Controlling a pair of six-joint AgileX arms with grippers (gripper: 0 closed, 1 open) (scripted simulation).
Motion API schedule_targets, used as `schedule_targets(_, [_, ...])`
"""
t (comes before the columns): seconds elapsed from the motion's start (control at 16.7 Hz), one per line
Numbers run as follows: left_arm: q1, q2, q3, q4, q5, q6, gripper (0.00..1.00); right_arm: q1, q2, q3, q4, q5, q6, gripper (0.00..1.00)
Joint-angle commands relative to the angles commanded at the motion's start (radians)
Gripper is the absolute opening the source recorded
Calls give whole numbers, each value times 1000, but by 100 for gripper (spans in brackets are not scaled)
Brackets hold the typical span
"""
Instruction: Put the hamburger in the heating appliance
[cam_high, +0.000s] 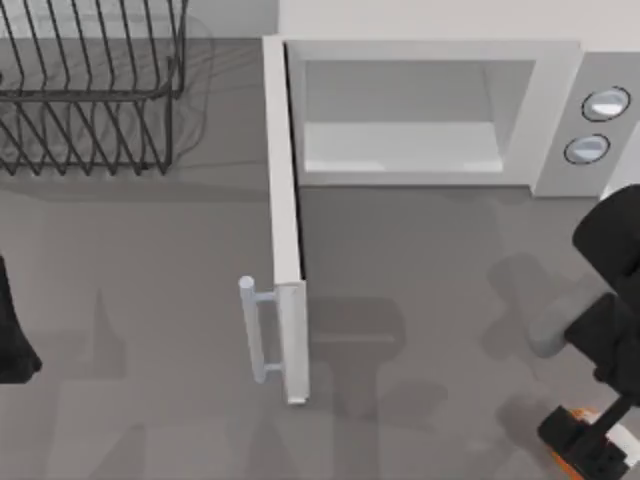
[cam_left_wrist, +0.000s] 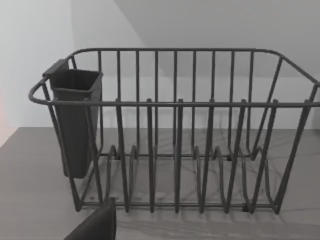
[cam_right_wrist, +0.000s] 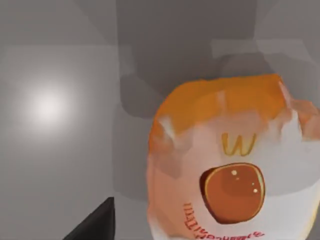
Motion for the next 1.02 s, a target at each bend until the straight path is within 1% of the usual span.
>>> schedule_targets(0.36, [0, 0, 0, 0, 0, 0, 100, 2, 137, -129, 276, 0, 3, 100])
schedule_targets(0.48, [0, 0, 0, 0, 0, 0, 100, 2, 159, -148, 312, 0, 4, 100])
schedule_targets(0.72, [0, 0, 0, 0, 0, 0, 100, 2, 161, -149, 314, 0, 4, 100])
schedule_targets(1.02, [0, 0, 0, 0, 0, 0, 100, 2, 161, -149, 314, 0, 4, 62])
